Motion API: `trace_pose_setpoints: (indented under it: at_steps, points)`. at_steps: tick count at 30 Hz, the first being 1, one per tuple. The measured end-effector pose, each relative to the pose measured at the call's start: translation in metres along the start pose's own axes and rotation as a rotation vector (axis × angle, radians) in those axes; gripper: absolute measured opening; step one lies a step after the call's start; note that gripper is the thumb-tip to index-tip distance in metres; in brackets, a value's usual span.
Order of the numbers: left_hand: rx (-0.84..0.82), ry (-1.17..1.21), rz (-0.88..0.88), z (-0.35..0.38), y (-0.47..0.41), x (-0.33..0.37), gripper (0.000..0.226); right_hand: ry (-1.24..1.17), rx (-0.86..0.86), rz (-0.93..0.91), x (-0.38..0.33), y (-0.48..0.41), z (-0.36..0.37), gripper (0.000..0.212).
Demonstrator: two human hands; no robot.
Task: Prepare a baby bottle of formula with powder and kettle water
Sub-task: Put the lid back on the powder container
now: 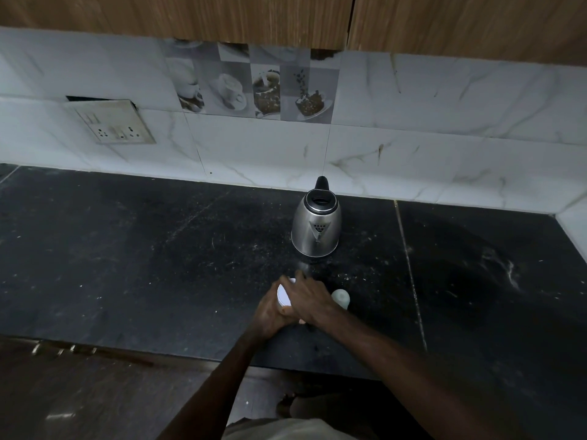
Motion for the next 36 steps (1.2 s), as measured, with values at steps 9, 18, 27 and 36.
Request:
trace_pose_setpoints:
  at_steps: [9, 18, 27, 36]
  points:
    - [0.103, -0.028, -0.2, 0.011, -0.006, -0.033, 0.087, 0.141, -0.124, -0.179, 0.002, -0.01, -0.016, 0.069]
    - [0.09, -0.006, -0.15, 0.009, -0.004, -0.021, 0.076, 0.183, -0.121, -0.253, 0.005, -0.007, -0.023, 0.065]
    - [0.068, -0.055, -0.057, 0.009, -0.006, -0.014, 0.098, 0.002, 0.042, 0.144, 0.014, 0.022, -0.021, 0.089]
    - [0.072, -0.195, -0.035, 0.015, 0.004, -0.007, 0.116, -0.424, 0.557, 0.606, 0.096, 0.11, -0.03, 0.043]
Point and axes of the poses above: each hand's wrist, its own y-axis away from the middle knuckle, its own z-axis out of the palm, x = y × z, the point moved 4 cm from there along -y, towards the middle knuckle, and after that the axes turned 6 degrees about -y, right-handed, at the moved point
